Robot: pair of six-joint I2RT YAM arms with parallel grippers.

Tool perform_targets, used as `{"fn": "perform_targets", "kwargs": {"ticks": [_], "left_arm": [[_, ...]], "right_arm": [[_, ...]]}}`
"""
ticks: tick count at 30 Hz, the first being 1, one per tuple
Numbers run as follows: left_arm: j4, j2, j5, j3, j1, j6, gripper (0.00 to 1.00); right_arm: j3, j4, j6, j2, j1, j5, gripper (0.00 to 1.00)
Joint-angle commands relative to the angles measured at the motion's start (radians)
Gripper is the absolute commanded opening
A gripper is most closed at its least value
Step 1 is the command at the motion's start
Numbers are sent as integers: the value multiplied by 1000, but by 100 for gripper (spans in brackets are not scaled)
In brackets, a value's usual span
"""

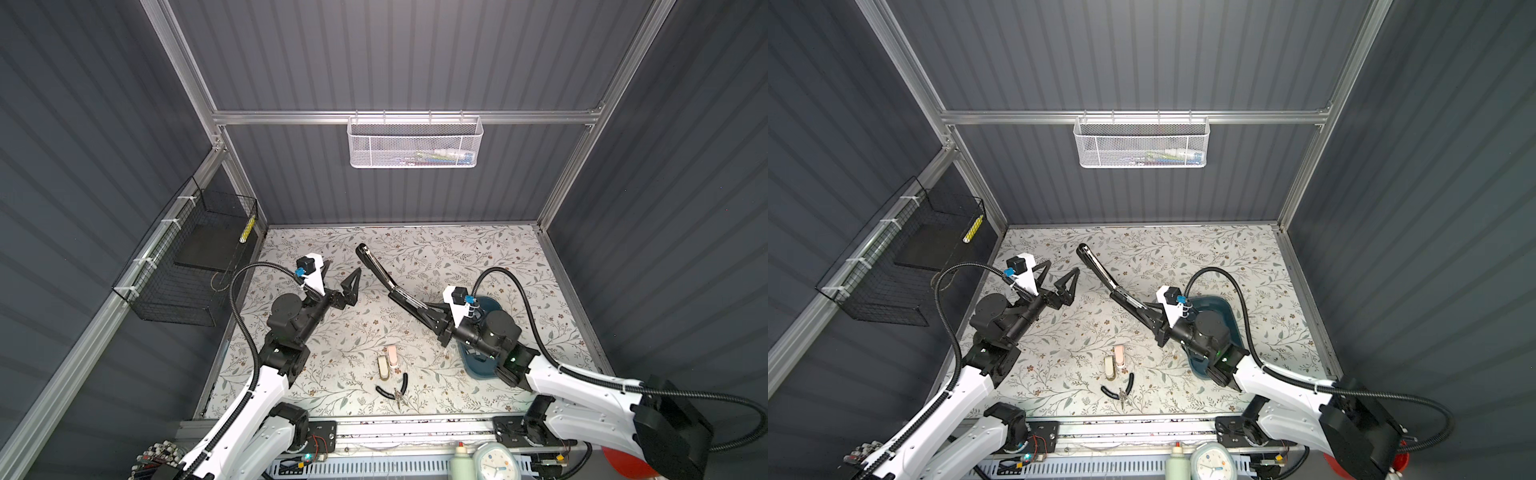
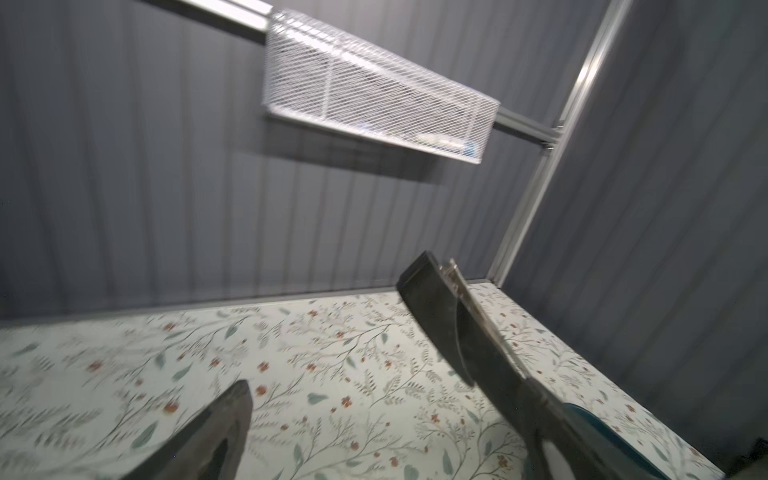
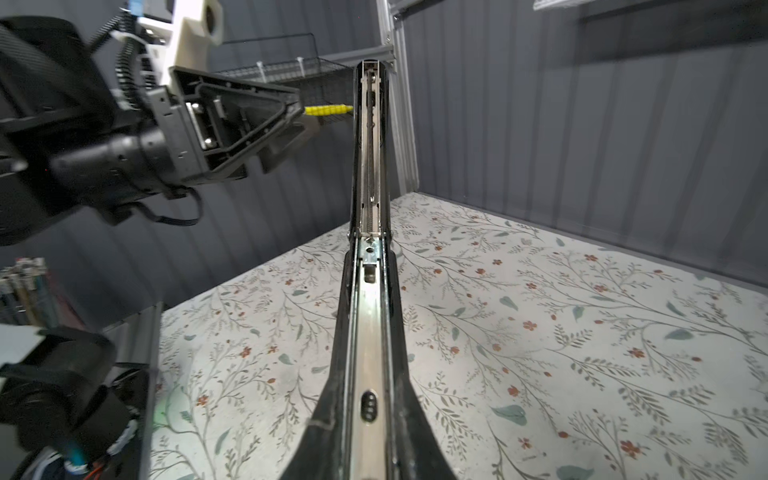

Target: Load the staples into the stapler

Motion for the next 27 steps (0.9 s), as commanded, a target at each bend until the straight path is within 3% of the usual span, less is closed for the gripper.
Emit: {"fn": "perform_targets", "kwargs": {"ticks": [1,8,12,20,27], "left_arm": [[-75,-30,-232,-55,5,-108,100],[-19,2,-279,-111,5,-138,100],[-64,-7,-252,-88,5,-111,100],[-119,-131,-372,-124,5,-99,100],[-132,-95,-385,-107,5,-96,100]], "right_arm": [[65,30,-32,85,24,171,0],[91,178,31,283,39,312,0],[125,245,59,410,45,340,0],[174,305,65,592,52,420,0],[187,395,59,710,51,462,0]]}}
